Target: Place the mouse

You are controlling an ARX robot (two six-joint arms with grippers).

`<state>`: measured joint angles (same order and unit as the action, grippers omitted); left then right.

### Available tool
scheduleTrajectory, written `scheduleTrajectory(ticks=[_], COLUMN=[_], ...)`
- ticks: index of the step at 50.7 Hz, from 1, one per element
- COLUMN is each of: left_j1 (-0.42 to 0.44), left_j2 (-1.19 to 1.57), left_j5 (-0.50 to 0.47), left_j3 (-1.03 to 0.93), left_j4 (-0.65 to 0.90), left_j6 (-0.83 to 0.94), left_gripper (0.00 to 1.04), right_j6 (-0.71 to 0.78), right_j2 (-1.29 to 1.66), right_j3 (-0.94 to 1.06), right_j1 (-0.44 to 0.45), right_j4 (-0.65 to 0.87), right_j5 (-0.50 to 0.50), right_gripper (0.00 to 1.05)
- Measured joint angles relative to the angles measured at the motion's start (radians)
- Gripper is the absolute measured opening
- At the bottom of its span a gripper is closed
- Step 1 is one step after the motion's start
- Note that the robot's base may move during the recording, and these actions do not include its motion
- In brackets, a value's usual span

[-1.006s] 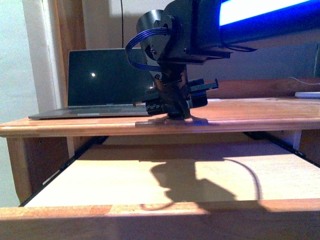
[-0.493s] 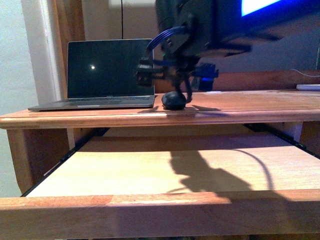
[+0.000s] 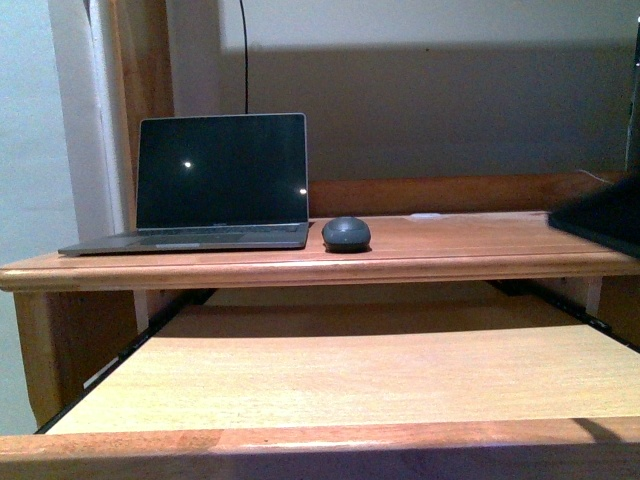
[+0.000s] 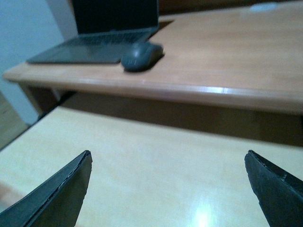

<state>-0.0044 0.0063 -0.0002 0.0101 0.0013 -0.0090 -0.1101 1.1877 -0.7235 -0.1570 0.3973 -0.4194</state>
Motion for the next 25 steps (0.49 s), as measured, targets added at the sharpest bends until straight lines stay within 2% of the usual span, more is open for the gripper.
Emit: scheduleTrajectory(ticks=[11,17,21,25], left_j1=[0.0,0.0,0.0,0.0], left_j2=[0.0,0.0,0.0,0.0], left_j5=[0.0,0.0,0.0,0.0], left_j3=[0.0,0.0,0.0,0.0], left_j4=[0.0,0.0,0.0,0.0], left_j6=[0.0,0.0,0.0,0.0], left_gripper=[0.97,0.97,0.97,0.97], right_j6=[0.068,0.106,0.175,0.198], right_j2=[-0.189,-0.262,-0.294,-0.264], right_j3=[0.273,0.356,0.416,0.439], right_j1=[0.121,0.151,0.111,0.034], right_j4=[-0.01,-0.078,-0.127,-0.079], right_j5=[-0.243,-0.329,-0.322,-0.24], right_gripper=[0.97,0.97,0.97,0.97])
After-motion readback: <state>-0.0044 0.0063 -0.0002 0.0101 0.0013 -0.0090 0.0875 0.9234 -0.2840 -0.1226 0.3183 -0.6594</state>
